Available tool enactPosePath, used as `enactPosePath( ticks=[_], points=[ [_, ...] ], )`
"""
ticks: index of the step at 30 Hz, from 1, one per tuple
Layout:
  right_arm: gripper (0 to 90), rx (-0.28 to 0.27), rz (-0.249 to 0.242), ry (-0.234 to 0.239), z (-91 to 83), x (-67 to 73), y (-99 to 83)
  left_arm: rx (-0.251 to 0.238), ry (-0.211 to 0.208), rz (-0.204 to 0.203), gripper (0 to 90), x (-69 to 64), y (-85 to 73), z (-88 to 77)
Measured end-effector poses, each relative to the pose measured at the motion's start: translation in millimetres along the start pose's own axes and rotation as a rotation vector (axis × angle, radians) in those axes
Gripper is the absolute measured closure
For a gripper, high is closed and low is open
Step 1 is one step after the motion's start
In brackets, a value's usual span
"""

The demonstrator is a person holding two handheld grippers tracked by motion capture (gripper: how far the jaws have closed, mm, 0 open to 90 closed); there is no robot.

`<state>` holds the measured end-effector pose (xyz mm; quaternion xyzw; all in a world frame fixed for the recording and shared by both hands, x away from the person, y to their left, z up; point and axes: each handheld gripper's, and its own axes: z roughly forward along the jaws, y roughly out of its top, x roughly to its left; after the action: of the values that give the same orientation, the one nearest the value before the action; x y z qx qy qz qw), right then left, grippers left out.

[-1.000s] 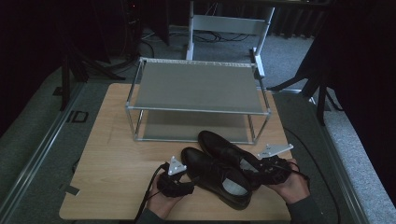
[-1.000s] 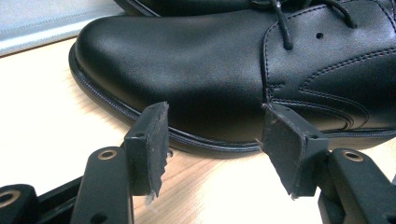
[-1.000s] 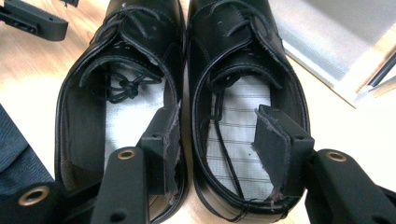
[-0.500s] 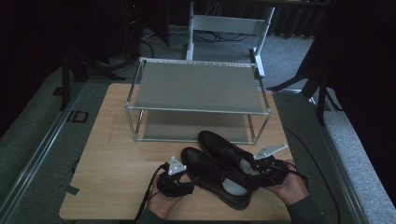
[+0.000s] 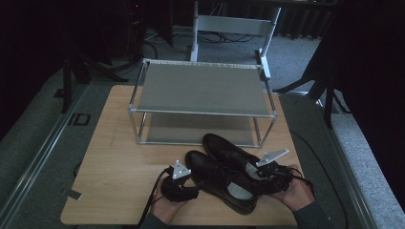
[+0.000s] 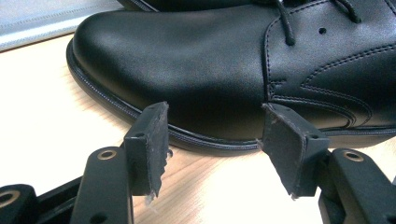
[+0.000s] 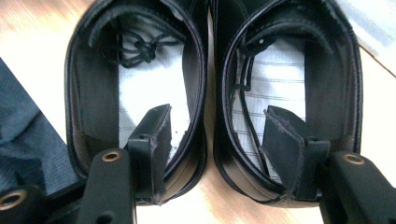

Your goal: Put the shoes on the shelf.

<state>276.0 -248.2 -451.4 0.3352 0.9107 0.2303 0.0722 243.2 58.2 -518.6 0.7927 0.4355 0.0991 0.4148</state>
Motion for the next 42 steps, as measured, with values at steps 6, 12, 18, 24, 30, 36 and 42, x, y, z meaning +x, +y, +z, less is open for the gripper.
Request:
enactPosePath(
  ticks=[6, 12, 18, 24, 30, 36, 42],
  points=[
    [38.9, 0.027, -0.018, -0.02, 0.8, 1.6, 0.2, 0.002, 0.0, -0.001, 41.6, 0.0, -0.1, 0.4],
    [37.4, 0.053, -0.025, -0.014, 3.7, 2.6, 1.3, 0.001, -0.001, -0.001, 41.6, -0.1, -0.2, 0.6],
    [36.1, 0.079, -0.01, 0.004, 5.4, -0.1, 3.1, 0.006, -0.004, 0.002, 41.6, -0.8, -0.6, 1.2],
    [36.2, 0.086, -0.013, 0.013, 7.1, -0.9, 3.6, 0.024, -0.03, 0.012, 41.7, -5.1, -2.8, 6.0],
    [36.1, 0.109, -0.007, 0.023, 10.5, -0.5, 4.4, 0.031, -0.041, 0.02, 41.8, -8.4, -3.4, 8.3],
    [36.0, 0.124, -0.013, 0.022, 12.1, 0.1, 5.0, 0.043, -0.062, 0.026, 41.9, -14.2, -4.9, 12.5],
    [35.9, 0.135, -0.017, 0.018, 12.8, 0.5, 6.1, 0.062, -0.098, 0.044, 45.3, -22.5, -6.8, 17.8]
  ],
)
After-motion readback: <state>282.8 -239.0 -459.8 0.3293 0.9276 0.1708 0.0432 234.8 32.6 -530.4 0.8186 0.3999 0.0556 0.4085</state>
